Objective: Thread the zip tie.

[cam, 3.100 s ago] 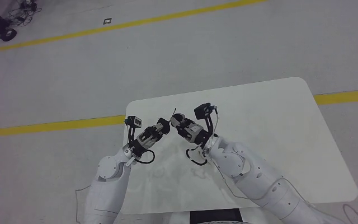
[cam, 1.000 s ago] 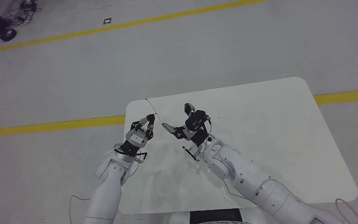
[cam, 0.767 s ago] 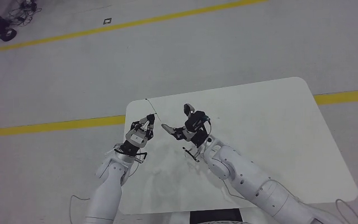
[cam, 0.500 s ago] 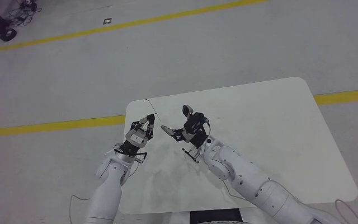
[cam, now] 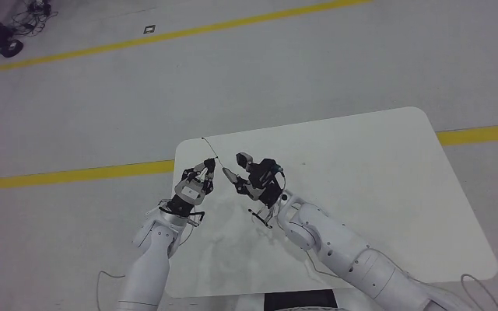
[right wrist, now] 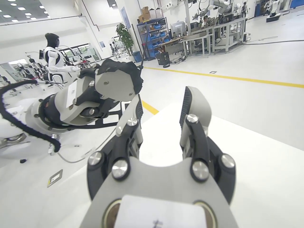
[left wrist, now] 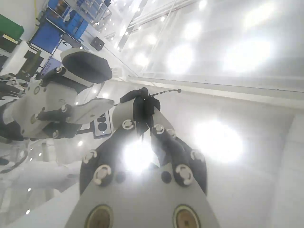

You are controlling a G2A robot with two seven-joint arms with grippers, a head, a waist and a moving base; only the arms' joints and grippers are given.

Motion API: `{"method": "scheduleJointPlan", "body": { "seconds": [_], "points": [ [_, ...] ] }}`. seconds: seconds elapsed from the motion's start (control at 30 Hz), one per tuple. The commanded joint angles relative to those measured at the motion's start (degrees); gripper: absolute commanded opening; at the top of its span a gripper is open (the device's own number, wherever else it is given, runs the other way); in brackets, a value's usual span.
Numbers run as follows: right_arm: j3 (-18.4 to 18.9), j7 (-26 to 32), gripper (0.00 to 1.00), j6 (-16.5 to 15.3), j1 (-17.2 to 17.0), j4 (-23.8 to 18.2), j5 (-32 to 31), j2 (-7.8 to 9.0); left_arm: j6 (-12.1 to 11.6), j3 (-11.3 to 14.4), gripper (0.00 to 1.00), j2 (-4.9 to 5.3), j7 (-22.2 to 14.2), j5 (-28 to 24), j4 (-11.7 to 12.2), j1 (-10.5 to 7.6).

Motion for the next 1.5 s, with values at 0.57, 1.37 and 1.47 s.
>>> {"method": "scheduleJointPlan", "body": {
  "seconds": [0.57,1.37,1.47],
  "points": [
    [0.79,-2.04,0.35,-1.56,-1.07,-0.48,-2.67,-0.43,0.00,0.00,0.00,0.00,0.00,0.00,0.00,0.00],
    [1.29,-1.20,0.25,-4.54,-0.40,0.27,-2.53,-1.21,0.00,0.00,0.00,0.00,0.00,0.00,0.00,0.00],
    [1.41,-1.19,0.25,-4.76,-0.35,0.37,-2.62,-1.28,0.00,0.00,0.00,0.00,0.00,0.00,0.00,0.00]
  ]
}}
